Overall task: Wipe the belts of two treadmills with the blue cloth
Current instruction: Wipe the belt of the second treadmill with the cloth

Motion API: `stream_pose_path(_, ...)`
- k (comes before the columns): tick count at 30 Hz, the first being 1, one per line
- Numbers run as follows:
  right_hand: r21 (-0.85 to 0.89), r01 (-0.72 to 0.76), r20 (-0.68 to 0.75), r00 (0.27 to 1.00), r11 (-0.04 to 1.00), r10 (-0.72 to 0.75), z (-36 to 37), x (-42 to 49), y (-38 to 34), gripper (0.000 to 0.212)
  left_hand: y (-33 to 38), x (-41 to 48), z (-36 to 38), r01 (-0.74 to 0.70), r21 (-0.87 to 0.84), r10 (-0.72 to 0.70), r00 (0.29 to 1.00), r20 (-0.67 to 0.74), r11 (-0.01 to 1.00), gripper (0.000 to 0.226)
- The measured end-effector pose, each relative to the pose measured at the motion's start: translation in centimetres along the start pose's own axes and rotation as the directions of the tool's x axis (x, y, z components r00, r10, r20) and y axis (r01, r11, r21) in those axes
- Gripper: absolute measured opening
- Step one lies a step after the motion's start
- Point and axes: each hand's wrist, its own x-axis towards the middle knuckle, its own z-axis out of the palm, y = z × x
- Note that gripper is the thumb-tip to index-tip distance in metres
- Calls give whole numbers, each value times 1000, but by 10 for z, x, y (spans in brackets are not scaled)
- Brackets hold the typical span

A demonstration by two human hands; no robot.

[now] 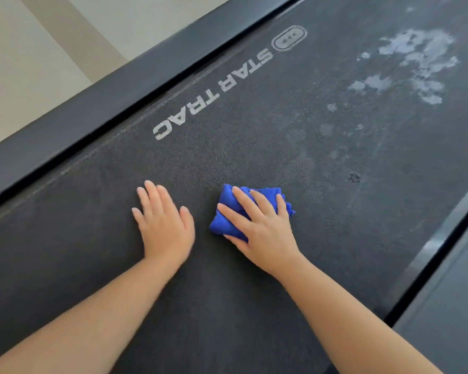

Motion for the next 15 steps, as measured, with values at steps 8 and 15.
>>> stream_pose_path(8, 4, -461, -36, 887, 887, 461, -5, 59, 118, 51, 15, -14, 10, -53, 55, 53, 998, -15, 997, 72)
stream_pose_path(15, 10, -190, -89, 978, 982, 191, 1, -18, 3, 45, 16, -14, 13, -65, 40, 66, 997, -31, 997, 69)
